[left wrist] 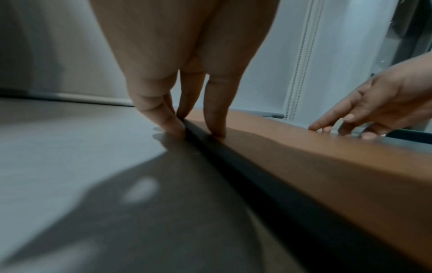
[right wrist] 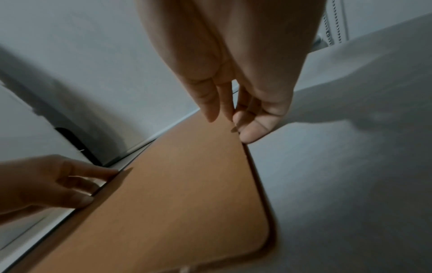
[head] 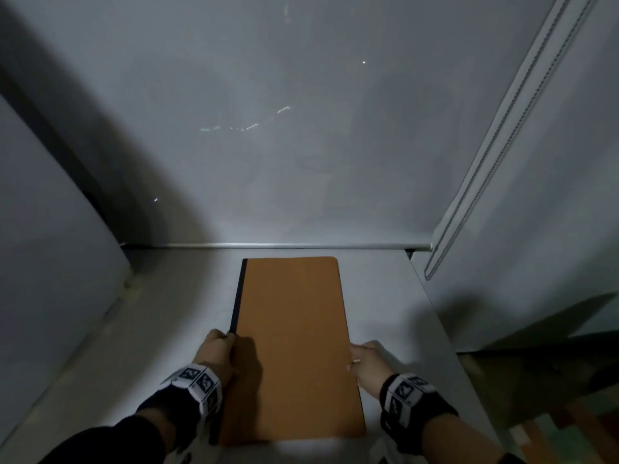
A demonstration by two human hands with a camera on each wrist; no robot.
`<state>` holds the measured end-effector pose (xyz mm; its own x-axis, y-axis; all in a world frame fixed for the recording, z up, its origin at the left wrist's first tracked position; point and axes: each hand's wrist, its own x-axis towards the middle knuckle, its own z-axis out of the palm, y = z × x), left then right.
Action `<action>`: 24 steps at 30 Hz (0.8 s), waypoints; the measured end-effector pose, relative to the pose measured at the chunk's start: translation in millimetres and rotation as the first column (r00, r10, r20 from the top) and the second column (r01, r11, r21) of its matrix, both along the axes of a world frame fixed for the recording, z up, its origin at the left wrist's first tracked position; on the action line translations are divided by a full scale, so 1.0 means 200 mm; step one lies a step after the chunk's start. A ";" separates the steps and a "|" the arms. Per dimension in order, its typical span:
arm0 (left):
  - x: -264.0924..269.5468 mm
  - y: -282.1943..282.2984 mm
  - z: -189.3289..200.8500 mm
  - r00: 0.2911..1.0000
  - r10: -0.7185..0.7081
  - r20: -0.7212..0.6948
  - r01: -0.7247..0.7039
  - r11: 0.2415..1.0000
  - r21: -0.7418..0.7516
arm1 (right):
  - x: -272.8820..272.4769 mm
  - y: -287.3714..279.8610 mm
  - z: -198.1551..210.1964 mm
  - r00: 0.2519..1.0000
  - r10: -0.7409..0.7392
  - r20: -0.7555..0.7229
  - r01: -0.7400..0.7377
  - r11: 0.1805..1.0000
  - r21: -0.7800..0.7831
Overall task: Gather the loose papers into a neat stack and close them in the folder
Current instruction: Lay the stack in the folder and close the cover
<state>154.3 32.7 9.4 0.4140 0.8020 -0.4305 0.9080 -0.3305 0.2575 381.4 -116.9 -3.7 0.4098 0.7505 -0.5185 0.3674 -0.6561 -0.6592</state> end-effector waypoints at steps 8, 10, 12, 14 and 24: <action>0.06 0.14 -0.02 1.000 -0.029 0.002 0.029 0.999 0.034 | 0.09 0.13 -0.02 0.999 -0.028 -0.043 0.028 1.000 -0.003; 0.06 0.15 -0.02 1.000 -0.028 0.011 0.028 0.998 0.050 | 0.09 0.14 -0.03 0.998 -0.026 -0.050 0.025 1.000 -0.005; 0.06 0.16 -0.01 1.000 -0.028 0.015 0.026 0.997 0.068 | 0.09 0.15 -0.01 0.998 -0.033 -0.052 0.032 0.999 -0.012; 0.06 0.17 -0.01 0.999 -0.026 0.023 0.024 0.997 0.080 | 0.10 0.15 0.01 0.999 -0.030 -0.038 0.029 0.999 -0.025; 0.06 0.16 -0.02 0.999 -0.036 0.013 0.035 0.996 0.088 | 0.10 0.15 0.02 0.999 -0.031 -0.031 0.031 0.999 -0.010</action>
<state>165.8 65.2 5.0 0.4484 0.8212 -0.3530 0.8918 -0.3843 0.2388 400.9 -87.4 0.9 0.4163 0.7325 -0.5386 0.3257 -0.6732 -0.6638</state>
